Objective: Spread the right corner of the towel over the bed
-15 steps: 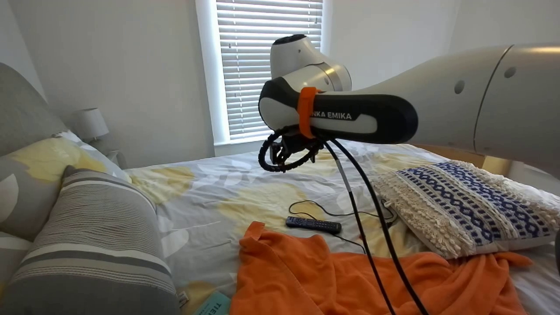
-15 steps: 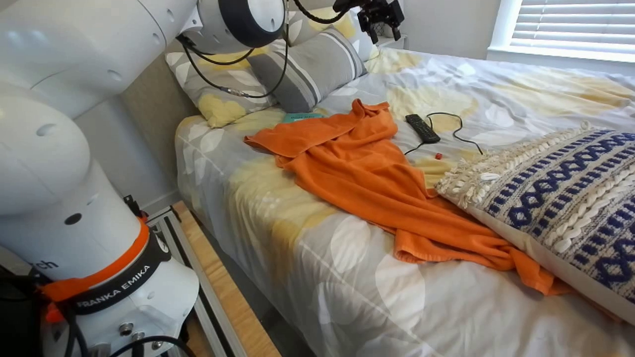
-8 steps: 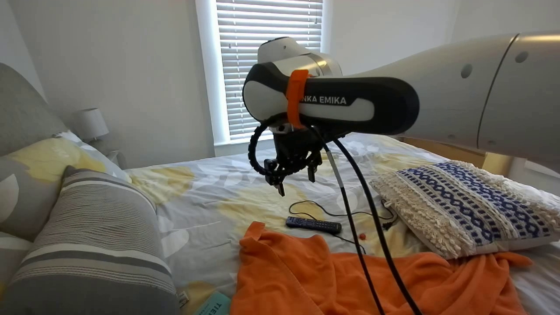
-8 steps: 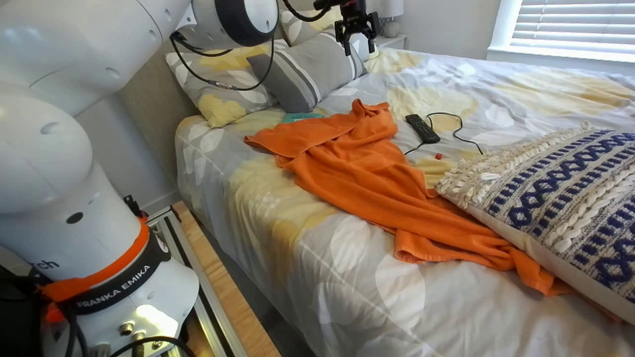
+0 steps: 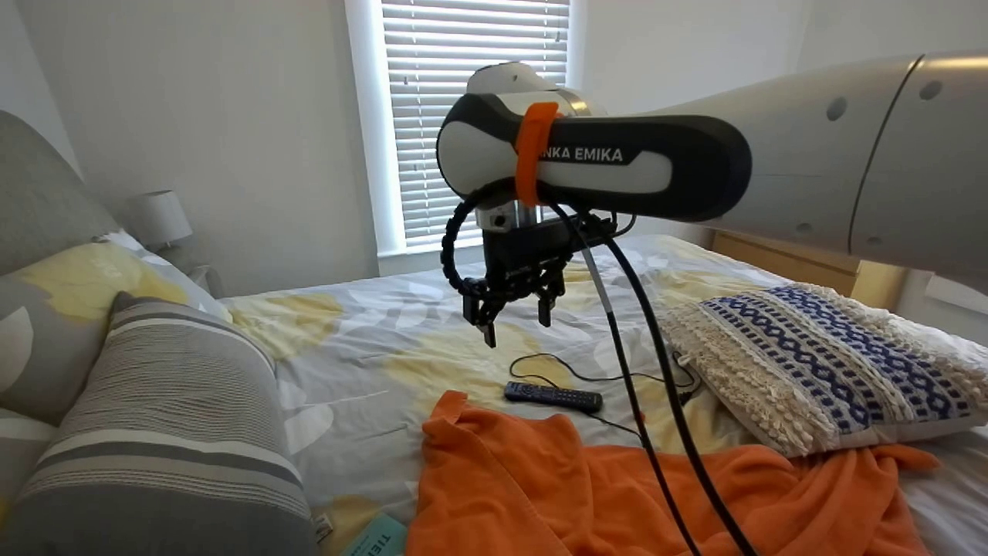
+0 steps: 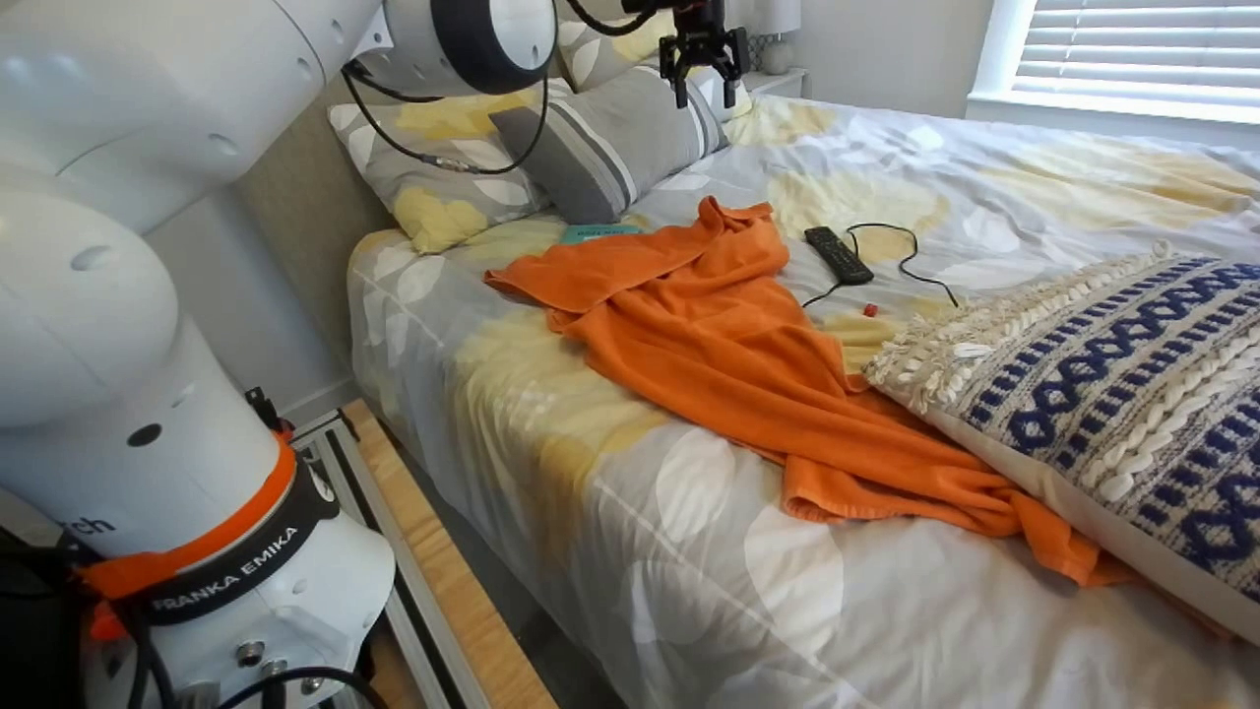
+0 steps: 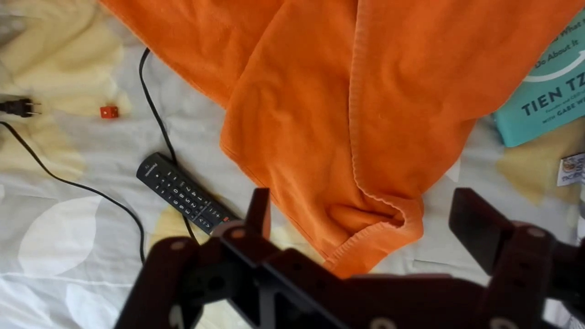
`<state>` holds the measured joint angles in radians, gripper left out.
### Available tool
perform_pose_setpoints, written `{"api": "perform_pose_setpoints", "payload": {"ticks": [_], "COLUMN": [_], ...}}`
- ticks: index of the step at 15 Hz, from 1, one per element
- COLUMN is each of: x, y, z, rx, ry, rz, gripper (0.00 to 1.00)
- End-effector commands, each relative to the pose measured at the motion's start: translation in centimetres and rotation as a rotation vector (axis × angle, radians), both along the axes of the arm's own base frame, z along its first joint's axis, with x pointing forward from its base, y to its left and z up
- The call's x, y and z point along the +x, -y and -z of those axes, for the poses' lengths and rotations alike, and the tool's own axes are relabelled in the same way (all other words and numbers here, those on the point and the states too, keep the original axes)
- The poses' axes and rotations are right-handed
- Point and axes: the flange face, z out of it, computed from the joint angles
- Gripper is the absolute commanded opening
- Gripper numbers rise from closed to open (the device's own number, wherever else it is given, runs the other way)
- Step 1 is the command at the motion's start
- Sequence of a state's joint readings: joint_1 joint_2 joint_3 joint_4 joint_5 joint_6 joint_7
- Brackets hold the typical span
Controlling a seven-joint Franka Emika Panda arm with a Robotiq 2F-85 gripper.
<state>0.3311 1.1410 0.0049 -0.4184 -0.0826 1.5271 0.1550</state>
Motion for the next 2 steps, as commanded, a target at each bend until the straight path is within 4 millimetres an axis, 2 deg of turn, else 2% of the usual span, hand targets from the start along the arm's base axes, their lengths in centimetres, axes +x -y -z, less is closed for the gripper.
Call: {"api": "perform_pose_setpoints", "payload": {"ticks": [1, 2], "x": [0.02, 0.01], "y": [0.09, 0.04], "z": [-0.05, -0.05], "rx": [-0.001, -0.001], "ry": [0.000, 0.000], "rz": [0.001, 0.000], "gripper": [1.00, 1.00]}}
